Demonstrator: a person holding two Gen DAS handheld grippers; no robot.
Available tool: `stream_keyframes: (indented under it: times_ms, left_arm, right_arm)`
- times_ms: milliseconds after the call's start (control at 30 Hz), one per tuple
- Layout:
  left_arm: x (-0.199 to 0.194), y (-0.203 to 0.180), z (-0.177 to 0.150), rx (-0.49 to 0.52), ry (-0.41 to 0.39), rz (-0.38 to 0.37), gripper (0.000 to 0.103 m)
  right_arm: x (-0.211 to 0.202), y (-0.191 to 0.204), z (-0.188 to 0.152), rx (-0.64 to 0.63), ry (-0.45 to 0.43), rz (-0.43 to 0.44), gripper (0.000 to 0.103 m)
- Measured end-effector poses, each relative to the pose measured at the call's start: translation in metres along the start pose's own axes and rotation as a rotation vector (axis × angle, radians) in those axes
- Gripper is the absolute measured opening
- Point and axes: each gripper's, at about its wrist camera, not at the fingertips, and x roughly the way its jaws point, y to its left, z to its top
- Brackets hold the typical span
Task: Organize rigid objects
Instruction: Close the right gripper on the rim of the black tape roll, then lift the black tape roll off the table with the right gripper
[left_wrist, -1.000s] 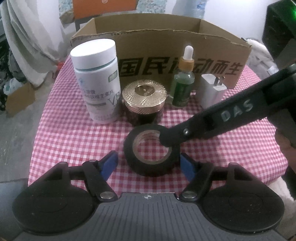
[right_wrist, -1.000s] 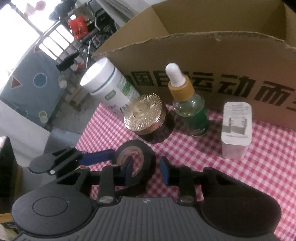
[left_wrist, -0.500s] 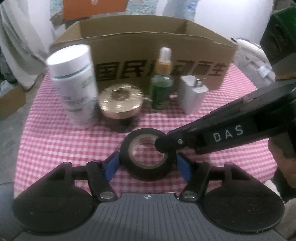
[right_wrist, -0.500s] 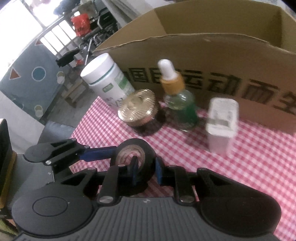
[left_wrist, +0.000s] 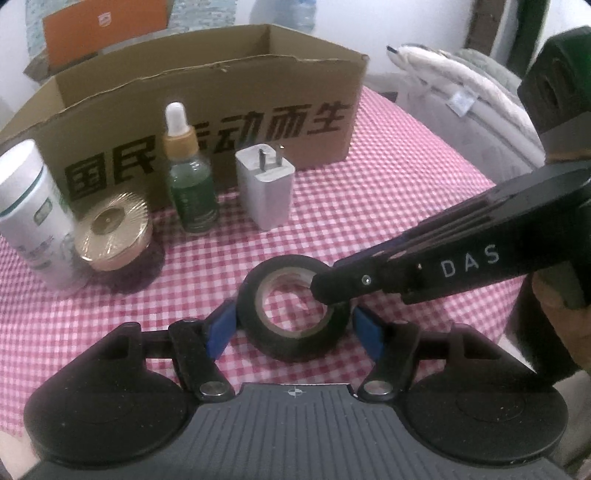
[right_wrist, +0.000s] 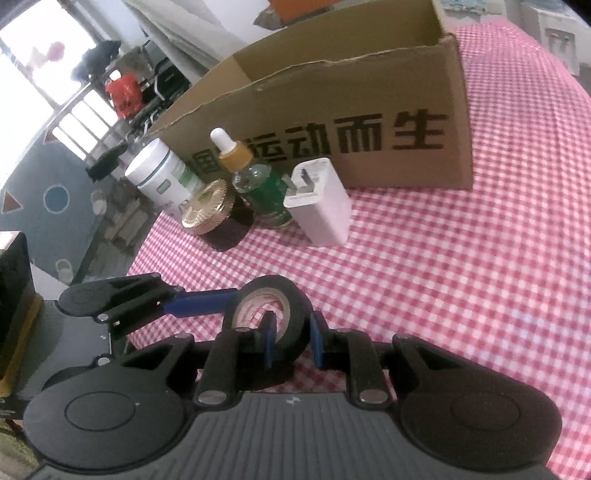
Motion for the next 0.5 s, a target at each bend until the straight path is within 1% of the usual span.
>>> stream_keyframes:
  times_ms: [167, 333, 367, 467, 500]
  left_arm:
    - [0.01, -0.005, 0.005, 0.029, 0.02, 0.04, 0.077]
    - [0.01, -0.004, 0.008, 0.021, 0.026, 0.047, 0.077]
    - [0.01, -0.004, 0.008, 0.023, 0.025, 0.048, 0.077]
    - [0.012, -0.005, 0.011, 0.031, 0.018, 0.044, 0.068]
    - [0.012, -0.006, 0.011, 0.035, 0.016, 0.051, 0.067]
  right_arm:
    - [-0.002, -0.007, 0.0, 0.004, 0.01, 0.024, 0.022]
    - [0.005, 0.001, 0.007, -0.04, 0.014, 0.015, 0.022]
    - [0.007, 0.003, 0.008, -0.048, 0.014, 0.014, 0.022]
    - [0.009, 0.007, 0.008, -0.076, 0.007, 0.013, 0.022]
    - [0.009, 0.008, 0.007, -0.086, 0.005, 0.01, 0.021]
